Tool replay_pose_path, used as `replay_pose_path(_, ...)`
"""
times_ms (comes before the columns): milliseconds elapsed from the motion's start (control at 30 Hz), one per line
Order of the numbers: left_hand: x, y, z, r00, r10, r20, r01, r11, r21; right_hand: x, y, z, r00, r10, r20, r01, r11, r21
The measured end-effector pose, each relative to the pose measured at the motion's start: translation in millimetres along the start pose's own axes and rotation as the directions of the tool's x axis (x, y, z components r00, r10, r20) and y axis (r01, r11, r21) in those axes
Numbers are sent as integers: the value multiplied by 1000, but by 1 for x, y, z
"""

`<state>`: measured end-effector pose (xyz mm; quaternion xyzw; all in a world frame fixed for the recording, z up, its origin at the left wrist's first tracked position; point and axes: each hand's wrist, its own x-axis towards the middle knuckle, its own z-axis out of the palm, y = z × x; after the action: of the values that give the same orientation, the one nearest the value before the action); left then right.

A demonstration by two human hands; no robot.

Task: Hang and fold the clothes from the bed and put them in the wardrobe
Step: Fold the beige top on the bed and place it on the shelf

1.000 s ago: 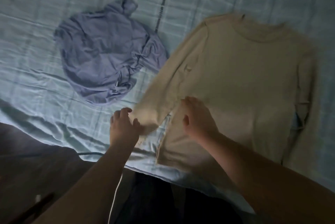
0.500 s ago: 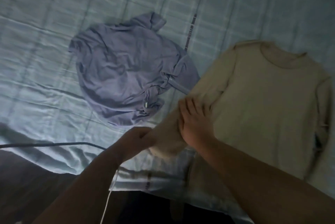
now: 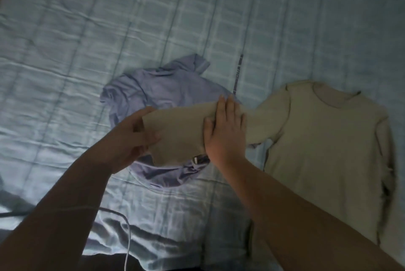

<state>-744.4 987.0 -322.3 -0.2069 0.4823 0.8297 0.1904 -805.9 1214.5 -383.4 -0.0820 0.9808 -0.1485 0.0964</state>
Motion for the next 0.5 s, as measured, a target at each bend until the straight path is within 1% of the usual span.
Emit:
replay_pose_path(67, 8, -5, -13, 998, 12, -67, -15, 999, -50, 9, -4, 13, 1000, -4, 20, 4, 1000, -14)
replay_pose_path(133, 19, -22, -28, 971, -40, -237, 36, 999, -22, 14, -5, 34, 997, -17, 77, 23, 997, -79)
replay_pose_path(200, 29, -45, -41, 896, -123, -427, 169, 983, 72, 10, -4, 58, 987, -14, 160, 38, 988, -151)
replay_pose_path(233, 32, -57, -46, 857, -158, -490, 235, 967, 100, 6, -4, 68, 981, -7, 196, 41, 985, -169)
replay_pose_path(267, 34, -67, -49, 824, -184, -535, 273, 958, 92, 1, -4, 75, 975, -1, 224, 42, 983, -177)
replay_pose_path(300, 33, -75, -50, 806, -196, -559, 276, 959, 63, -4, -4, 79, 971, 5, 241, 38, 984, -175)
replay_pose_path(367, 31, -84, -48, 804, -197, -561, 236, 972, -4, -7, -3, 77, 973, 12, 229, 22, 990, -143)
replay_pose_path(433, 26, -90, -45, 811, -191, -554, 187, 980, -65, -3, 1, 66, 989, -5, 145, 14, 998, -58)
replay_pose_path(500, 22, -93, -43, 809, -169, -563, 156, 985, -72, 8, 11, 49, 998, -30, 52, 25, 994, 105)
